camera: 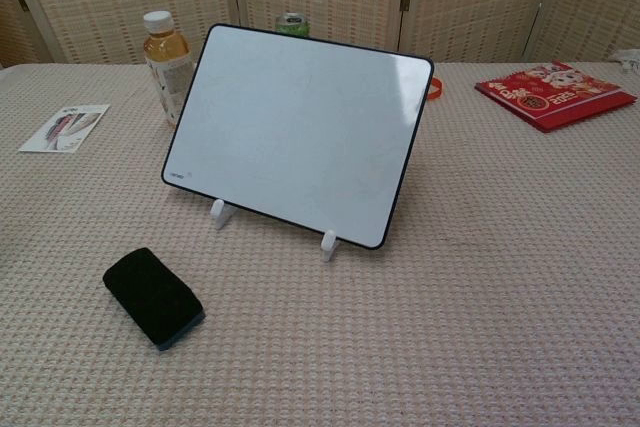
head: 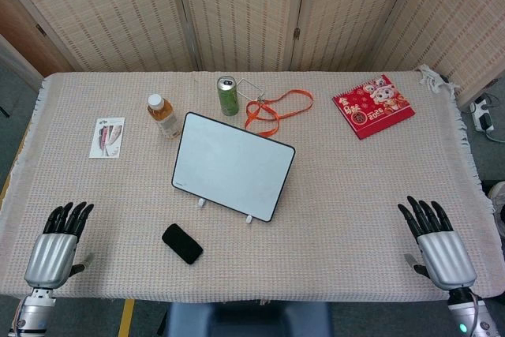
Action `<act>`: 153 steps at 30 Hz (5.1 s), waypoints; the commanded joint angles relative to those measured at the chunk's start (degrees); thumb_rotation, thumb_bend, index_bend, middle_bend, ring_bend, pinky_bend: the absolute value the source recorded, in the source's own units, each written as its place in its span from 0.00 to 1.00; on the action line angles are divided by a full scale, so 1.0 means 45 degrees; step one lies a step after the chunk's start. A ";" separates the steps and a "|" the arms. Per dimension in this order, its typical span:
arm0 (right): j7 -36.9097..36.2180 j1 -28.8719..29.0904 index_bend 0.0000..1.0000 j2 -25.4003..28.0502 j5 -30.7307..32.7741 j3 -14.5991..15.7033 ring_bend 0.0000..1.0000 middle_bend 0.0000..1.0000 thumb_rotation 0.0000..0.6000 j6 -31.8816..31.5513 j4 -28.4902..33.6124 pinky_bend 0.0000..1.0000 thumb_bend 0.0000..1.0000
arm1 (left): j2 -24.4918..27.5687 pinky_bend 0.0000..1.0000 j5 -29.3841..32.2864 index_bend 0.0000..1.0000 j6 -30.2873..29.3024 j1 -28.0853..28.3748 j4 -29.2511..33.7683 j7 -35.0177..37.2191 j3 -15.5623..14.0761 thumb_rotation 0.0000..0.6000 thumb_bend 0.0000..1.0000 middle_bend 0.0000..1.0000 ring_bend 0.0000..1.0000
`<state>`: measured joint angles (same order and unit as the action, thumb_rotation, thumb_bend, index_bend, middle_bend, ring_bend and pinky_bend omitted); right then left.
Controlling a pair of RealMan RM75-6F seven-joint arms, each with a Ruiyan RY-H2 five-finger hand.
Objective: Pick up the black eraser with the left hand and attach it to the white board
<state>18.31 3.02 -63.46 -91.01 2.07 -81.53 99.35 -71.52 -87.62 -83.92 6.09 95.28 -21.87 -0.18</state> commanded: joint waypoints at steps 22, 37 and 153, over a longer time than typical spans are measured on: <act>0.0694 0.0181 0.00 -0.0388 0.0888 -0.0250 0.00 0.00 1.00 0.0526 -0.0106 0.00 0.26 | 0.0223 0.99 -0.0460 0.32 0.5641 0.3883 0.0998 0.0697 0.0130 1.00 0.28 1.00 0.88; 0.0506 0.0117 0.00 -0.0263 0.0726 -0.0173 0.00 0.00 1.00 0.0308 -0.0035 0.00 0.26 | -0.1389 1.00 0.1976 0.30 0.7001 0.4999 0.1142 -0.2531 0.0341 1.00 0.30 1.00 0.92; -0.0475 -0.0291 0.00 0.0372 0.0210 -0.0039 0.00 0.00 1.00 -0.0420 0.0268 0.00 0.26 | -1.1559 1.00 0.1167 0.16 0.0919 0.8351 -1.1338 0.0174 0.3683 1.00 0.49 1.00 0.96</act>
<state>16.18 1.71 -61.79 -90.06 1.90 -83.42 100.56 -123.71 -82.49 -79.86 43.75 44.00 -20.86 16.44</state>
